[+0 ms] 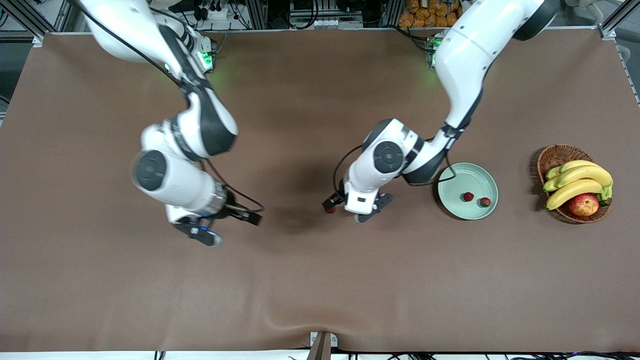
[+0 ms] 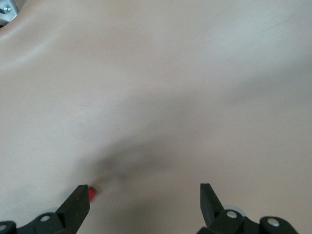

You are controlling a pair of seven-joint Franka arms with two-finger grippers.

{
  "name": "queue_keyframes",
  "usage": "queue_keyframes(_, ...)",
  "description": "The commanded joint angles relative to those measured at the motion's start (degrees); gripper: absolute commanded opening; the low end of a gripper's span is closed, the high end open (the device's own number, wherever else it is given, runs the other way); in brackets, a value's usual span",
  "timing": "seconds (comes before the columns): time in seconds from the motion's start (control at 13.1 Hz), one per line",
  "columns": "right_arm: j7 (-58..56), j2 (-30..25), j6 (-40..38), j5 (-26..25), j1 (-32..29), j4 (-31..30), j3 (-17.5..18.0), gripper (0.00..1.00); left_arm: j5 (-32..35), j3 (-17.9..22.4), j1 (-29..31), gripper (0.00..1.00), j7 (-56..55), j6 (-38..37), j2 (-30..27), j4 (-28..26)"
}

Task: Collect all strawberries into plate
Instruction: 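Pass the last strawberry from the right gripper into the left gripper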

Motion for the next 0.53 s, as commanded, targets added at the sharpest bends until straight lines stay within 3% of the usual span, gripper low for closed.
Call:
queue_keyframes(0.0, -7.89, -8.72, -7.97, -1.6, -6.13, -3.78, 1.37, 1.0, -0.49, 5.85, -6.6, 0.89, -2.0, 0.05, 4.48, 6.48)
queue_keyframes(0.23, -12.93, -15.14, -15.81, -1.95, -13.07, -3.69, 1.46, 1.0, -0.49, 8.77, -9.17, 0.85, -1.66, 1.09, 6.41, 7.89)
queue_keyframes(0.46, -16.86, -19.1, -20.91, -5.88, -18.18, -3.43, 1.54, 1.0, -0.14, 9.12, -10.04, 0.72, -1.22, 1.37, 7.91, 9.21)
